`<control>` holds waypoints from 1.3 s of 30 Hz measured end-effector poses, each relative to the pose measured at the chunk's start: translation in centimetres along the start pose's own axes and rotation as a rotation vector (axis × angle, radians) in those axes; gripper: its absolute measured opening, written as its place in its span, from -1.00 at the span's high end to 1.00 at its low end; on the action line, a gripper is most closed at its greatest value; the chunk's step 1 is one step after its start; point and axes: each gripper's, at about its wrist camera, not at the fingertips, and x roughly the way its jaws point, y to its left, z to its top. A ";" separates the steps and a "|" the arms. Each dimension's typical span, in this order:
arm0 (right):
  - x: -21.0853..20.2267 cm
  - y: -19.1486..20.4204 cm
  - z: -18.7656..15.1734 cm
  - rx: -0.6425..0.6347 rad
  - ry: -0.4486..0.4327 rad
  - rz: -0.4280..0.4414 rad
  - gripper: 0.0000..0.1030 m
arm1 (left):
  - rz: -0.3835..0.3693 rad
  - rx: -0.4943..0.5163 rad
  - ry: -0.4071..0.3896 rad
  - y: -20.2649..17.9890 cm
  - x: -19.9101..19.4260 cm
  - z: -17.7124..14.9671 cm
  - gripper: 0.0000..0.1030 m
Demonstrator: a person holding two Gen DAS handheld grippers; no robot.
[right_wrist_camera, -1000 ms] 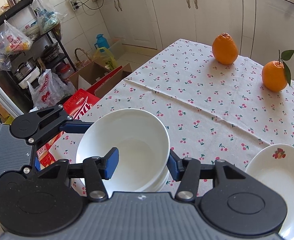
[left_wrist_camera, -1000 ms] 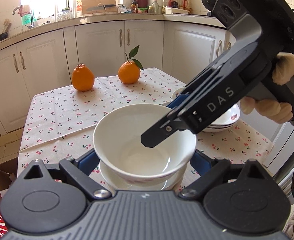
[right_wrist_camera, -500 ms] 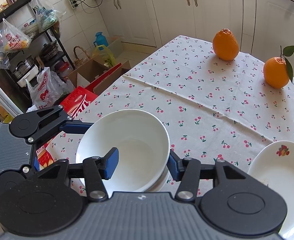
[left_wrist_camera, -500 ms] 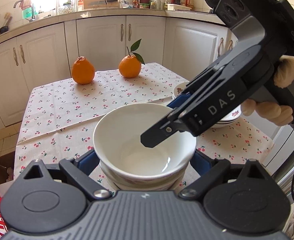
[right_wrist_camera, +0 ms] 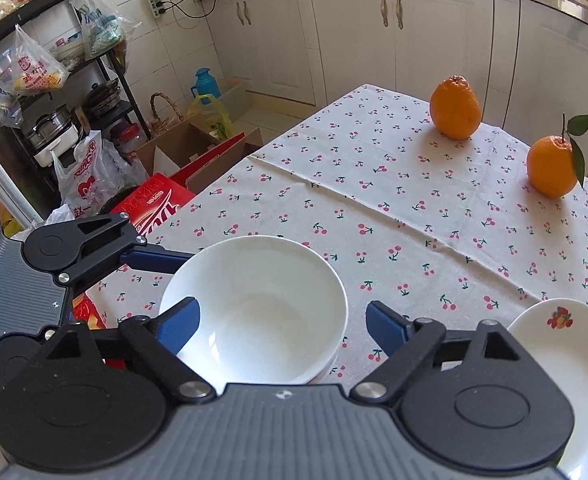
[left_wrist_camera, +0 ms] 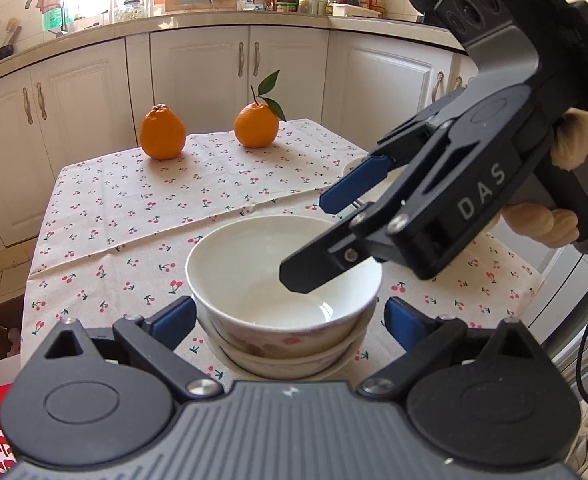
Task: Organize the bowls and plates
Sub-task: 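Lower the bowl into the nested bowls and open the right gripper, then grasp the three-bowl stack from opposite sides with the left and right grippers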
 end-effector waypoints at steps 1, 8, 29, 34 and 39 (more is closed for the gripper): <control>-0.1 0.0 0.0 0.002 -0.001 0.000 -0.82 | -0.001 0.001 0.004 0.0 -0.1 -0.1 -0.94; -0.5 0.2 -1.2 -0.021 -0.004 -0.024 -0.84 | -0.001 0.022 0.002 -0.3 -1.1 -1.0 -0.94; -3.0 1.9 -4.6 -0.183 -0.030 -0.001 -1.00 | -0.062 0.121 0.050 2.6 0.0 -2.9 -0.94; 0.0 2.3 -6.3 -0.244 0.054 -0.070 -1.00 | -0.084 0.211 0.095 2.5 1.5 -3.5 -0.94; 2.4 2.1 -6.6 -0.289 0.079 -0.080 -1.00 | -0.113 0.221 0.134 2.9 2.8 -3.6 -0.94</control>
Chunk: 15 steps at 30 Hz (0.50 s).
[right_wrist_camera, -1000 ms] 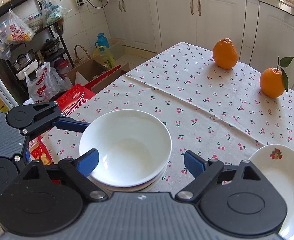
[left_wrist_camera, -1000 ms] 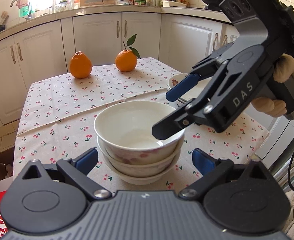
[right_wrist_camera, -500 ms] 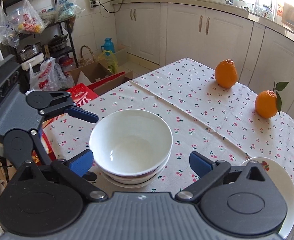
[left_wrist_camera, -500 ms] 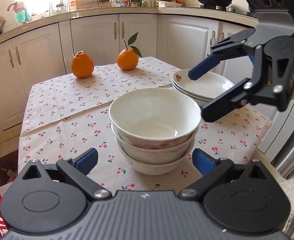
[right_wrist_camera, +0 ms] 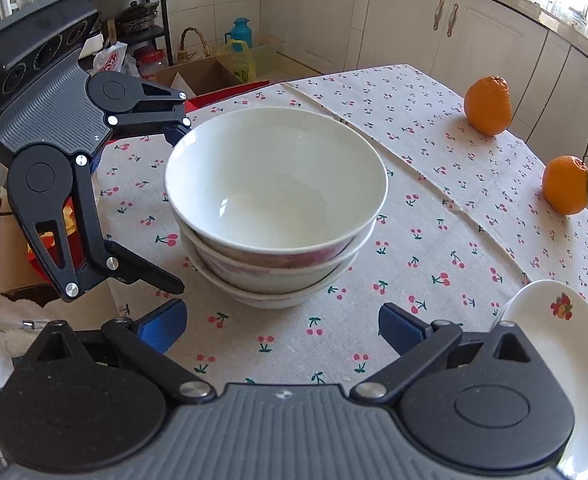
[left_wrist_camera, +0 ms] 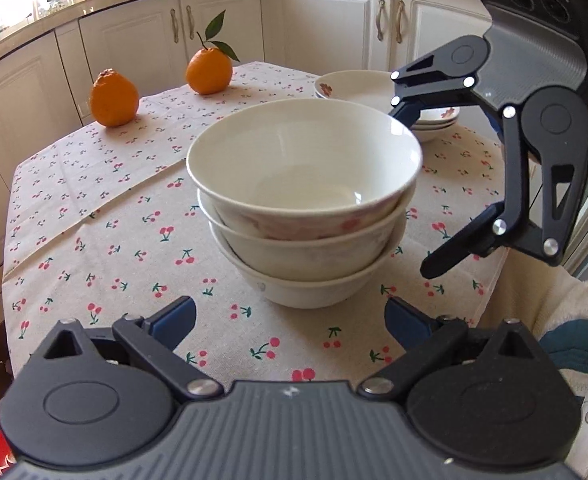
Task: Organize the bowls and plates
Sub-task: 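Grasp the three-bowl stack from opposite sides with the left and right grippers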
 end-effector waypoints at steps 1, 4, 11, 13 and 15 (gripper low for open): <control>0.3 -0.1 0.0 -0.006 -0.001 -0.001 -1.00 | -0.008 0.000 0.007 0.1 0.2 0.0 -0.94; 1.0 -0.3 0.2 -0.029 -0.003 0.002 -1.00 | -0.042 0.014 0.021 0.5 0.8 0.1 -0.94; 2.3 -0.8 0.4 -0.061 0.010 0.021 -1.00 | -0.084 0.032 0.045 1.5 1.9 0.2 -0.99; 2.5 -1.0 0.4 -0.066 0.015 0.026 -1.00 | -0.095 0.043 0.037 1.6 2.0 0.2 -0.99; 2.7 -1.0 0.4 -0.072 0.016 0.030 -1.00 | -0.100 0.053 0.032 1.6 2.0 0.1 -1.00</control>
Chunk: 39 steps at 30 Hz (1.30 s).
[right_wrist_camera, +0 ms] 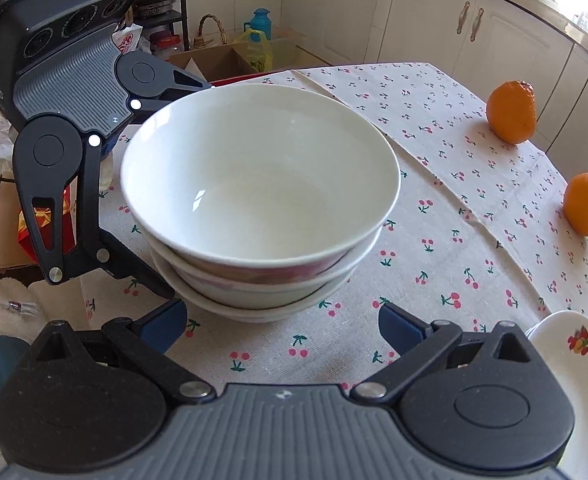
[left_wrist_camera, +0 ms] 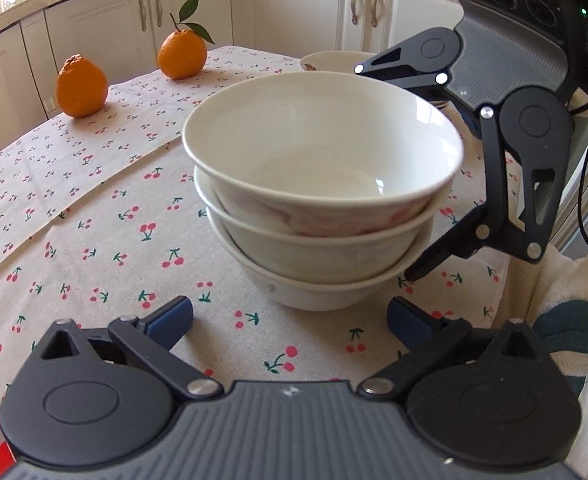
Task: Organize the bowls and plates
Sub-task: 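Grasp the three-bowl stack from opposite sides with the left and right grippers, then lift the bowl stack with both grippers and carry it over the plate stack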
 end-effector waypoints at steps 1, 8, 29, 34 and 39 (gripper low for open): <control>0.1 -0.1 0.0 -0.005 -0.003 0.003 -1.00 | -0.003 0.004 0.000 0.0 0.0 0.0 -1.00; -0.1 0.1 0.1 -0.063 -0.016 0.043 -1.00 | -0.021 0.049 0.006 0.3 -0.1 0.3 -0.98; -0.6 -0.2 1.7 -0.133 -0.010 0.110 -0.84 | -0.187 0.166 0.006 1.7 -0.4 2.2 -0.73; -0.6 -0.3 1.9 -0.133 -0.003 0.128 -0.74 | -0.230 0.189 0.019 2.2 -0.1 2.7 -0.71; -0.5 -0.4 2.1 -0.128 0.006 0.138 -0.72 | -0.246 0.217 0.015 2.1 0.0 2.9 -0.63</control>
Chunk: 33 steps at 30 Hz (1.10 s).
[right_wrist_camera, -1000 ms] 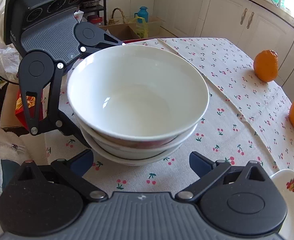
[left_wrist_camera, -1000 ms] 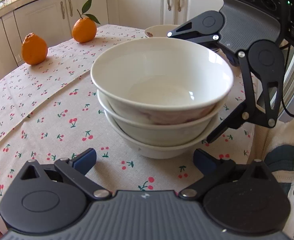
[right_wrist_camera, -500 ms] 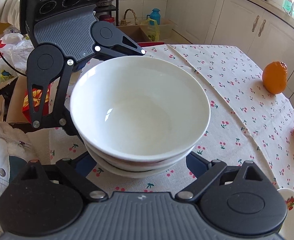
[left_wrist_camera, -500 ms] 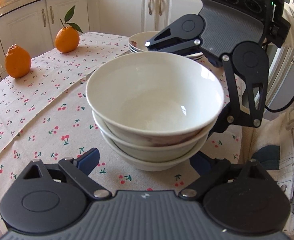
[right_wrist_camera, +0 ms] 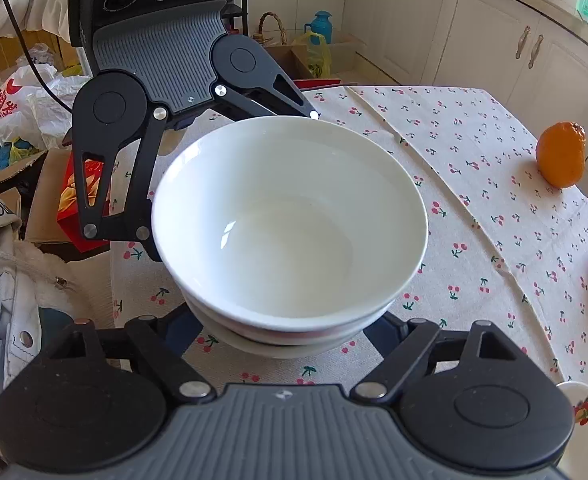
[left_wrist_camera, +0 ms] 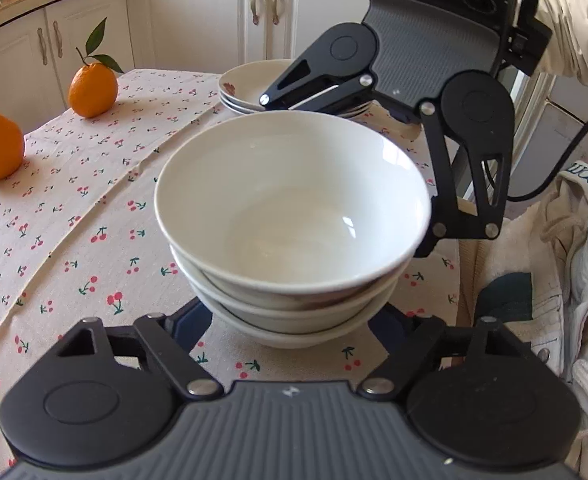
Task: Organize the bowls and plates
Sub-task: 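Lift the bowl stack with both grippers and carry it over the plate stack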
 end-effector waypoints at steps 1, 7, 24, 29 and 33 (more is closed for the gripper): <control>0.0 0.0 0.0 0.000 0.000 0.001 -0.72 | -0.001 0.000 0.001 0.0 0.0 0.0 -0.62; 0.0 0.0 0.1 0.002 0.006 0.001 -0.73 | -0.007 0.007 0.004 0.1 0.0 0.0 -0.62; -1.1 -0.2 0.2 0.004 -0.003 -0.002 -0.72 | 0.040 0.024 0.003 -1.0 -0.9 1.4 -0.62; -2.7 -0.6 0.0 0.000 -0.012 -0.012 -0.72 | 0.055 0.037 -0.004 -1.6 -1.2 2.9 -0.62; -4.3 -1.2 -0.3 -0.009 -0.021 -0.032 -0.72 | 0.071 0.056 -0.014 -2.0 -1.2 4.6 -0.62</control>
